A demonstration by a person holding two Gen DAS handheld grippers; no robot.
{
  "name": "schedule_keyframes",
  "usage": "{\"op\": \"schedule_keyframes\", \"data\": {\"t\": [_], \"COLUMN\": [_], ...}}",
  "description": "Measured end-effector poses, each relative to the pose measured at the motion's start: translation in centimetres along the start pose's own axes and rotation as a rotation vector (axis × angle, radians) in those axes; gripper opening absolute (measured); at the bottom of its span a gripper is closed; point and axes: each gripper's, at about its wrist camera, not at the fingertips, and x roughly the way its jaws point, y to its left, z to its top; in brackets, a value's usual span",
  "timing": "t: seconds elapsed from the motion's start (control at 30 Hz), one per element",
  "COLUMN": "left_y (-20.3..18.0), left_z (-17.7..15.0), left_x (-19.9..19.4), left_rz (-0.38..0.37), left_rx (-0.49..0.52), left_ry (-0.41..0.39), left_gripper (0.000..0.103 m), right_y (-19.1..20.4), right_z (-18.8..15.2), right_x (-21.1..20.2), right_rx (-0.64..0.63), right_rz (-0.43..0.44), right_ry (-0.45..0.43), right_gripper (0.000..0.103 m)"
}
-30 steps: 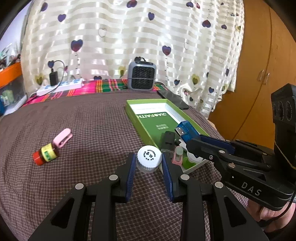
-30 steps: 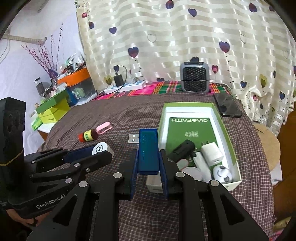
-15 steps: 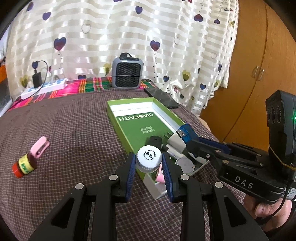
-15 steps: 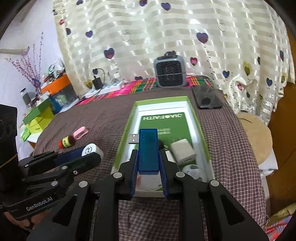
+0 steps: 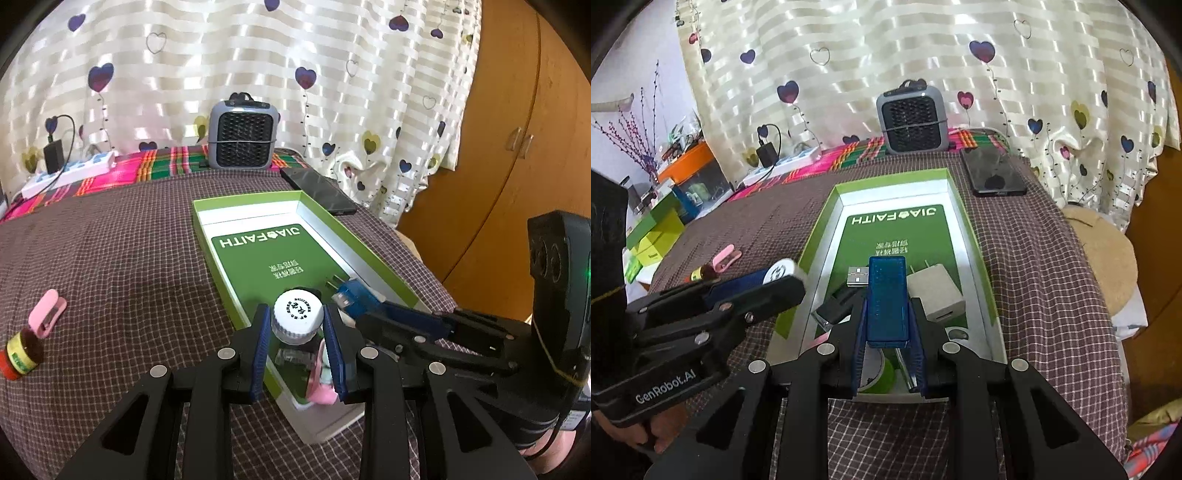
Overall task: Organize rigid objects
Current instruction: 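Lower the USB stick and white cap into the box and open both tools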
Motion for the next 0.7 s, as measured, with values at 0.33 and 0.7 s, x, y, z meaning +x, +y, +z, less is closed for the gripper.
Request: {"op": "schedule_keyframes", "data": {"t": [0.33,0.7], "left_y": [0.7,0.7], "left_z": [0.5,0.7], "left_x": [2.2,1.9], "left_rz": [0.022,0.024], "left_rx": [-0.014,-0.008], "left_ry": [0.027,0.017], "left_gripper": [0.028,0.029], "right_y": [-0.2,0.0], "right_z": [0.2,0.4], "right_x": [1.9,1.1], "right_rx": [-0.006,-0.035], "right_rz": [-0.012,-0.052], "right_ry": [0.03,-0.016], "right_gripper": [0.023,0.035]}}
